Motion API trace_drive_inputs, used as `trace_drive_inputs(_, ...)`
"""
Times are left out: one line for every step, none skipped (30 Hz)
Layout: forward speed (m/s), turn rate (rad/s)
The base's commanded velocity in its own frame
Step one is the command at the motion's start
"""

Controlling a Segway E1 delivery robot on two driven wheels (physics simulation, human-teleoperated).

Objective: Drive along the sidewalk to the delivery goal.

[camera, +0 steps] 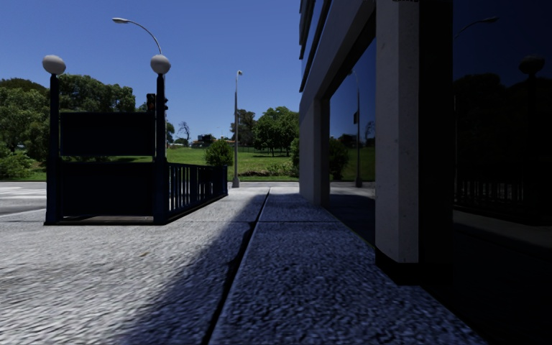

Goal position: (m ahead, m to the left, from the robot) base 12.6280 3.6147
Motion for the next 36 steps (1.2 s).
trace_drive_inputs(2.00,0.00)
trace_drive_inputs(2.00,0.00)
trace_drive_inputs(2.00,0.00)
trace_drive_inputs(2.00,0.00)
trace_drive_inputs(2.00,0.00)
trace_drive_inputs(2.00,0.00)
trace_drive_inputs(2.00,0.00)
trace_drive_inputs(2.00,0.00)
trace_drive_inputs(2.00,0.00)
trace_drive_inputs(2.00,0.00)
trace_drive_inputs(2.00,0.00)
trace_drive_inputs(2.00,0.00)
trace_drive_inputs(2.00,0.00)
trace_drive_inputs(2.00,0.00)
trace_drive_inputs(2.00,0.00)
trace_drive_inputs(2.00,0.00)
trace_drive_inputs(2.00,0.00)
trace_drive_inputs(2.00,0.00)
trace_drive_inputs(2.00,0.00)
trace_drive_inputs(2.00,0.00)
trace_drive_inputs(2.00,0.00)
trace_drive_inputs(2.00,0.00)
trace_drive_inputs(2.00,0.00)
trace_drive_inputs(2.00,0.00)
trace_drive_inputs(2.00,0.00)
trace_drive_inputs(2.00,0.00)
trace_drive_inputs(2.00,0.00)
trace_drive_inputs(2.00,0.00)
trace_drive_inputs(2.00,0.00)
trace_drive_inputs(2.00,0.00)
trace_drive_inputs(2.00,0.00)
trace_drive_inputs(2.00,0.00)
trace_drive_inputs(2.00,0.00)
trace_drive_inputs(2.00,0.00)
trace_drive_inputs(2.00,0.00)
trace_drive_inputs(2.00,0.00)
